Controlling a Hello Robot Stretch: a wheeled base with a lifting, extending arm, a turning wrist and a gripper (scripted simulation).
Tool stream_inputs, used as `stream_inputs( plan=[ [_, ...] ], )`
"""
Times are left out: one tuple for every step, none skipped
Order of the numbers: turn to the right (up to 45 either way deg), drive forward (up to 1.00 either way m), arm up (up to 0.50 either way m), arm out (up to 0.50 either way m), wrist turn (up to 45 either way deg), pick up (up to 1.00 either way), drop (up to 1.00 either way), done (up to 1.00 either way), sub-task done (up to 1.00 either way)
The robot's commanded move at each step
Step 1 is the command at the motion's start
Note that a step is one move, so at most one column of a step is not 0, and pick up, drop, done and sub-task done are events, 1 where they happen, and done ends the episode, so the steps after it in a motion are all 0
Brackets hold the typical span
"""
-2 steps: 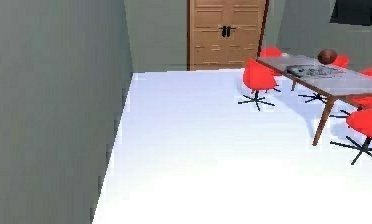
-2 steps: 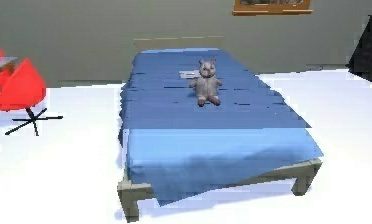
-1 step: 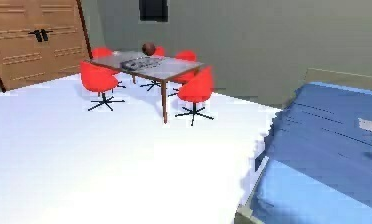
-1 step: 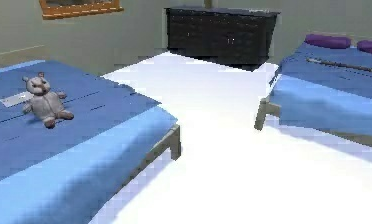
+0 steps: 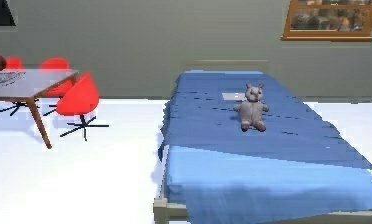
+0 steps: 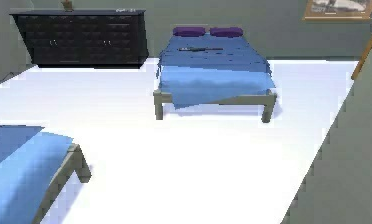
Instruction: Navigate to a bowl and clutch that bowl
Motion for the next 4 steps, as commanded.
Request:
stream_inputs(
  plan=[
    [0.0,0.05,0.0,0.0,0.0,0.0,0.0,0.0,0.0],
    [-45.0,0.0,0.0,0.0,0.0,0.0,0.0,0.0,0.0],
    [-30.0,0.0,0.0,0.0,0.0,0.0,0.0,0.0,0.0],
    [0.0,1.0,0.0,0.0,0.0,0.0,0.0,0.0,0.0]
  ],
)
